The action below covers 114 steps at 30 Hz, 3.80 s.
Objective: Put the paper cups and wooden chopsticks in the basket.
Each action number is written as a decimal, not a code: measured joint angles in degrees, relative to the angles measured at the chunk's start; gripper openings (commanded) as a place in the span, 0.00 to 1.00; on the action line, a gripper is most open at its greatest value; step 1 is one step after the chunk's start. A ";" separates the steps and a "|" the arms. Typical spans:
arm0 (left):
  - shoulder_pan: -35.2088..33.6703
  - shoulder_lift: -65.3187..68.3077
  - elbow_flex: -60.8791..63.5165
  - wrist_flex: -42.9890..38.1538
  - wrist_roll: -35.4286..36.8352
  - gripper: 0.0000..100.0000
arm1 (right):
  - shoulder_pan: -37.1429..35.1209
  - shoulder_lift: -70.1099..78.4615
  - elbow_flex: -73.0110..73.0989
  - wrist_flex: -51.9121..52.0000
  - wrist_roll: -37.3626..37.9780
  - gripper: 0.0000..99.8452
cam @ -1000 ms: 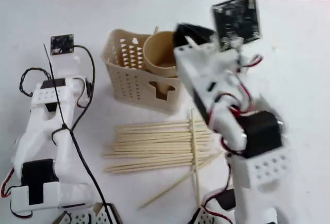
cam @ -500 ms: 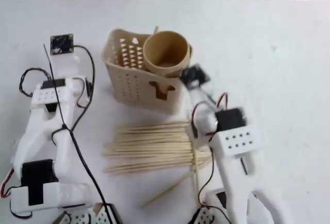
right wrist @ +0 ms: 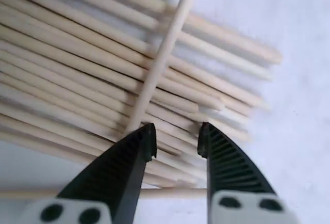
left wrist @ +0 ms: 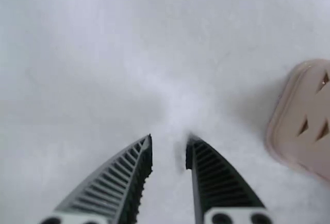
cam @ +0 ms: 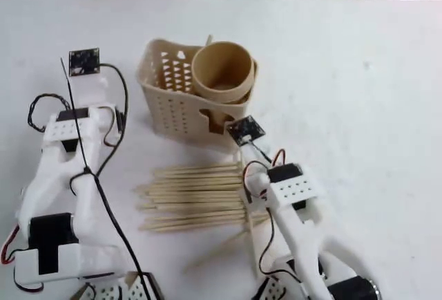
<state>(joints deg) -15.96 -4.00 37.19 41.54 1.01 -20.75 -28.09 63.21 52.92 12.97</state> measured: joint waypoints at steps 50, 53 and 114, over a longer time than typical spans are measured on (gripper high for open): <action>0.00 0.00 0.00 0.00 0.00 0.13 | -2.64 -1.76 0.18 0.18 -0.70 0.02; 0.00 0.00 0.00 0.00 0.00 0.13 | -2.64 -4.31 -3.78 6.33 -0.70 0.02; 2.29 -9.93 -12.48 23.12 -6.68 0.21 | -15.74 -1.49 -40.62 -51.43 -8.53 0.02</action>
<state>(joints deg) -13.67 -13.93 24.70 64.66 -5.67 -36.48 -29.58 22.59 1.49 4.44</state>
